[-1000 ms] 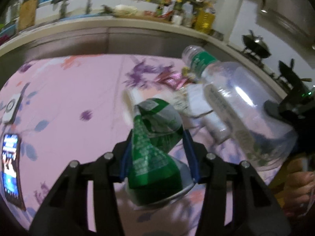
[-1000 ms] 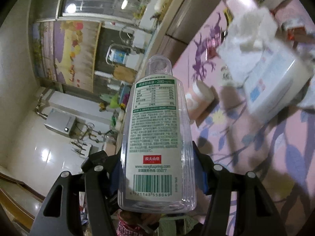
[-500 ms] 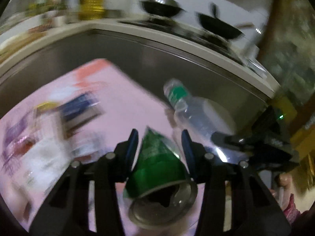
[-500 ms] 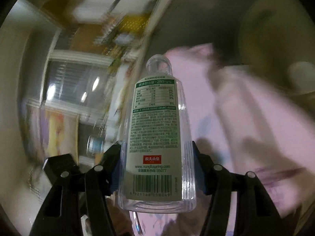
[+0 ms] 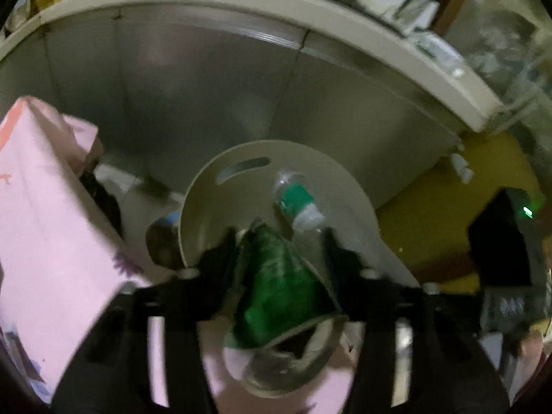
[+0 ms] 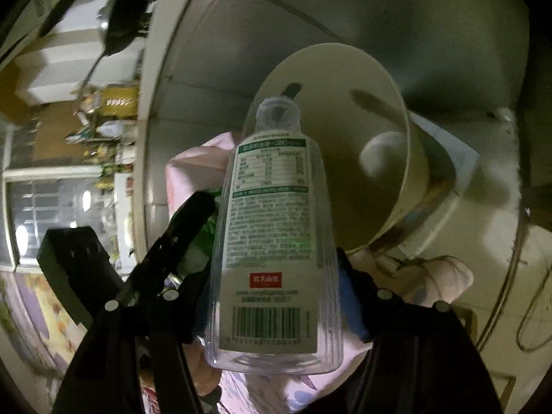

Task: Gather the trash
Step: 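Carry can and bottle to the white bin and open both tools, then return to table and grasp the pink paper cup with left tool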

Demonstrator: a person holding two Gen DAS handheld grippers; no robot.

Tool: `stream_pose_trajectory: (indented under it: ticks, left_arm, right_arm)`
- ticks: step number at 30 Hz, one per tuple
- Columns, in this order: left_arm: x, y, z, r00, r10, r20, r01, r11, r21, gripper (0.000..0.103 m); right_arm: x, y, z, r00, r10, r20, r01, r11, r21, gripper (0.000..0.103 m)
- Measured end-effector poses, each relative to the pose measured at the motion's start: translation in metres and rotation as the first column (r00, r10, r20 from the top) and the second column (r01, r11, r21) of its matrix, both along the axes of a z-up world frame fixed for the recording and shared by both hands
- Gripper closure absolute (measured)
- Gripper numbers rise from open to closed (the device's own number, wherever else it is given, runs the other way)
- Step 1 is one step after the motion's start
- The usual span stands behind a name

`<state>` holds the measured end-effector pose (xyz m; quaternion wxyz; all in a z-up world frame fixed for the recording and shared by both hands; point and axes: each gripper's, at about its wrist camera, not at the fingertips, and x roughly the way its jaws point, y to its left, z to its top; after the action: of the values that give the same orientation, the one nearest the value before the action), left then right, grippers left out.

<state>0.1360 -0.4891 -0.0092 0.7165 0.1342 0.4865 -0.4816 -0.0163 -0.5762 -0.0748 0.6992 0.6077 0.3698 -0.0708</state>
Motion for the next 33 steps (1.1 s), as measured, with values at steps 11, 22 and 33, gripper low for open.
stream_pose_trajectory:
  ticks: [11,22,33]
  left_arm:
    - [0.008,0.035,0.02,0.994,0.099,0.035,-0.097,0.994,-0.059,0.03]
    - [-0.022,0.177,0.064,0.963,0.226,0.145,-0.195,0.96,-0.2,0.03]
    - [-0.018,0.411,0.066,0.784,0.588,0.196,-0.556,0.807,-0.197,0.03]
  right_arm:
    - [0.003,-0.013,0.013,0.999,-0.035,0.033,0.039,0.994,-0.102,0.021]
    - [0.017,0.035,0.075,0.985,0.056,0.165,0.011,0.926,-0.379,0.021]
    - [0.085,0.17,0.089,0.891,0.404,0.206,-0.265,0.834,-0.485,0.029]
